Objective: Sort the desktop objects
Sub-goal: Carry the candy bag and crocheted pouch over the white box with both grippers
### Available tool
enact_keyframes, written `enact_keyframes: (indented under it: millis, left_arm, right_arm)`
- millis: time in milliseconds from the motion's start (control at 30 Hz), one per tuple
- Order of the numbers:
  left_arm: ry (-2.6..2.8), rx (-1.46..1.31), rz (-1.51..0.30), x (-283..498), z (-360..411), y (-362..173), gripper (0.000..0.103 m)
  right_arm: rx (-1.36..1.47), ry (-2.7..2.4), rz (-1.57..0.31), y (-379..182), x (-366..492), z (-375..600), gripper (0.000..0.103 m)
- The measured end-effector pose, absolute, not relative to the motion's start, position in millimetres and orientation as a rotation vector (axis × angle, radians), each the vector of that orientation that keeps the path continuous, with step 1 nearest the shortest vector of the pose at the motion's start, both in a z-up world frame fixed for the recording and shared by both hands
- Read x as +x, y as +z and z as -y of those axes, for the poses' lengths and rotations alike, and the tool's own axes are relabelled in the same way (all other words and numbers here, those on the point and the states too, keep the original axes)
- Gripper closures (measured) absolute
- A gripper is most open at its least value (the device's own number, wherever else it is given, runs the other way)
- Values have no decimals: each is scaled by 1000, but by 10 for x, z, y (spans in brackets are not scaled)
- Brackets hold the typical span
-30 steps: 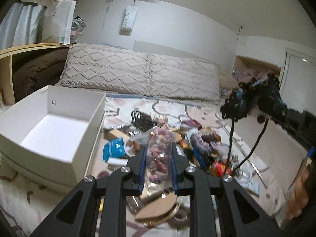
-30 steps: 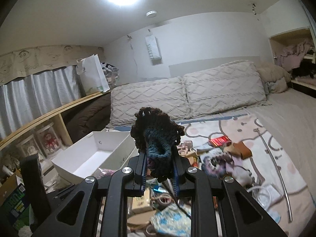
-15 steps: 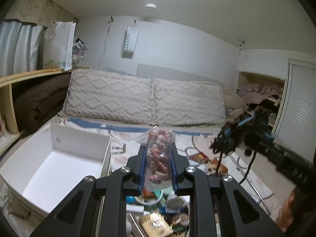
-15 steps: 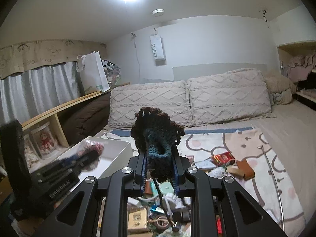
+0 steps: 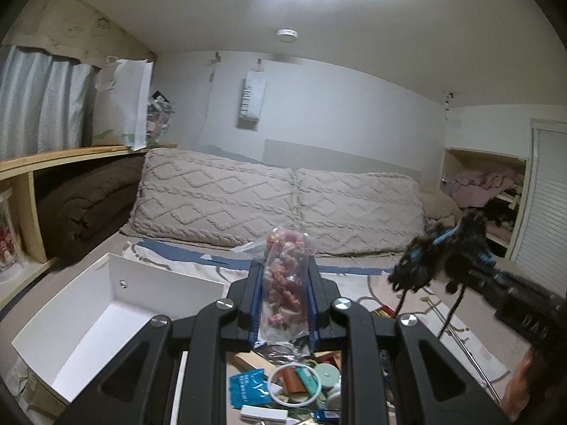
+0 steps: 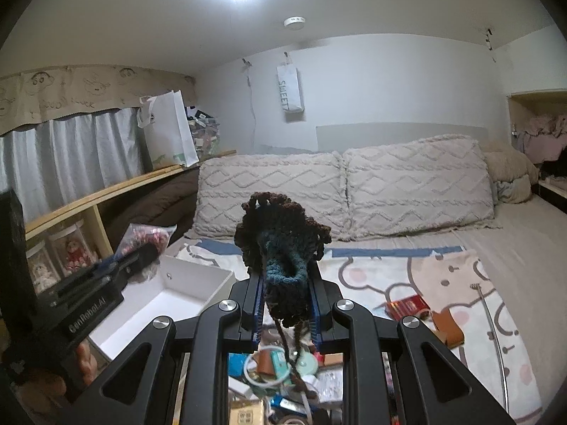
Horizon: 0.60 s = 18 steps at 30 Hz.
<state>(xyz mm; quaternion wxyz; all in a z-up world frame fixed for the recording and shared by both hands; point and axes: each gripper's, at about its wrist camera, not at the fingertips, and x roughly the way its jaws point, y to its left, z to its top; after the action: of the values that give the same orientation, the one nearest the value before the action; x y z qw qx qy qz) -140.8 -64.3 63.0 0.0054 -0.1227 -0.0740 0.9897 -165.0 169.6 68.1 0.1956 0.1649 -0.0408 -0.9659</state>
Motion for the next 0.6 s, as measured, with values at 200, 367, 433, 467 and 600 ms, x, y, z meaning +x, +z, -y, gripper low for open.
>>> enact_keyframes:
  millis: [200,367,433,467,600]
  left_arm:
    - [3151,-391,291,-1458,943,560,82]
    - [3235,-393,308,-1461,1187,487,82]
    - [3254,-385,328,-1442,1295,469,82]
    - [3263,-380,342,-1432,1349,467,82]
    - [3312,-347,395,-1362,1571,466,82]
  right_arm:
    - [411,-2673,112,870,-1725,-1471,82]
    - [371,-2635,107,1007,-1756,-1198,82]
    - [356,-2618,101,1065,-1757,-1080,82]
    - [349,-2613,99,1088,-1757,-1040,82]
    - [313,-2577,115,1197,-1759,-830,82]
